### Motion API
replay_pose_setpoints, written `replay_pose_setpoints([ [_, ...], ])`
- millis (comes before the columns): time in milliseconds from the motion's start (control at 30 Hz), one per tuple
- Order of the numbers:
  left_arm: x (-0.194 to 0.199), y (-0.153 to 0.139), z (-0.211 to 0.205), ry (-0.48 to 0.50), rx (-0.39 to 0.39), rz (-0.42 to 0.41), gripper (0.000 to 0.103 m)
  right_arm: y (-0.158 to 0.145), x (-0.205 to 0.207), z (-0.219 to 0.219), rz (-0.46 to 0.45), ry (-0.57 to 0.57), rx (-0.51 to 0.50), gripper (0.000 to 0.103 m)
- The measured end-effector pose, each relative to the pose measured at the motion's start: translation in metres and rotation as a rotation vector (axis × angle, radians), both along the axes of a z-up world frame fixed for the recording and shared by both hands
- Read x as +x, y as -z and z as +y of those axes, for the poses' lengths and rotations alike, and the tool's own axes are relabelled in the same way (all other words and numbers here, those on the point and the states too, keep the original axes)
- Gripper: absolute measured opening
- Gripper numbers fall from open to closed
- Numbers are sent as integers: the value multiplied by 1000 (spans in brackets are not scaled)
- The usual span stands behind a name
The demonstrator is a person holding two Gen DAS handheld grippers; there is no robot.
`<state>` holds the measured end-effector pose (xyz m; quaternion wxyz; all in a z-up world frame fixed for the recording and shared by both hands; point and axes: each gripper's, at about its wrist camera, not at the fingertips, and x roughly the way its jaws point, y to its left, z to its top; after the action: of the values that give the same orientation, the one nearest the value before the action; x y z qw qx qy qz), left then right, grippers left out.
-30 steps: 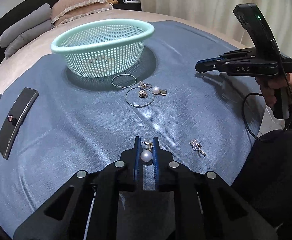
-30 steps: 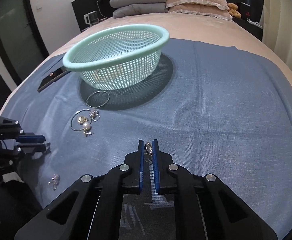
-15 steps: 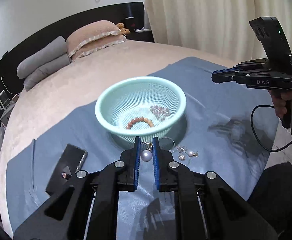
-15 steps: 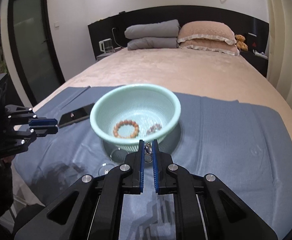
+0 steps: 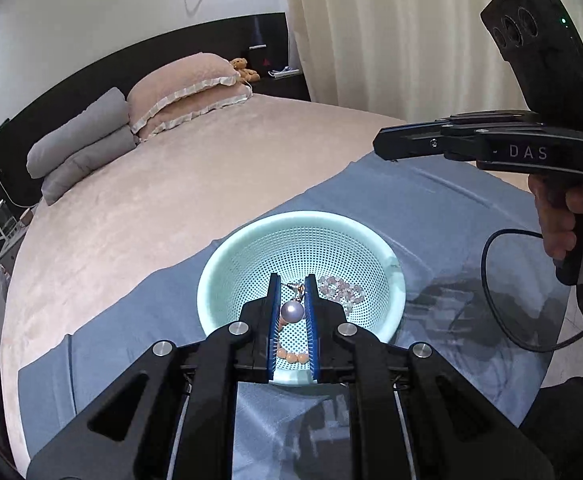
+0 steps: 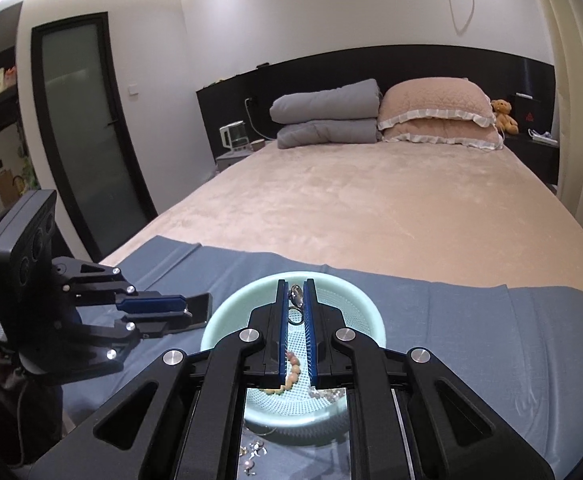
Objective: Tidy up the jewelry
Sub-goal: 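Carry both held earrings up over the basket, then open both tools to drop the earrings into the basket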
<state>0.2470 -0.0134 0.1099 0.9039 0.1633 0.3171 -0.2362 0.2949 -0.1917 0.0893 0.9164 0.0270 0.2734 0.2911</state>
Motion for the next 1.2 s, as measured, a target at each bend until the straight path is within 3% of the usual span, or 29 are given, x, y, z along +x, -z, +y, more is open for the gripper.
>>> replay_pose_setpoints([
  [367,47,81,-11,-21,38,168,12,103,53,19,230,32,2,7],
  [867,47,83,-9,-9,42,189,16,108,51,18,237,51,-11,11],
  [1000,43,78,-4,-2,18,179,40,106,49,15,232,61,-10,11],
  [1100,41,72,0,-3,13,164,45,103,45,9,230,68,1,11],
  [1200,35,67,3,-7,7,156,61,98,40,4,227,75,1,12],
])
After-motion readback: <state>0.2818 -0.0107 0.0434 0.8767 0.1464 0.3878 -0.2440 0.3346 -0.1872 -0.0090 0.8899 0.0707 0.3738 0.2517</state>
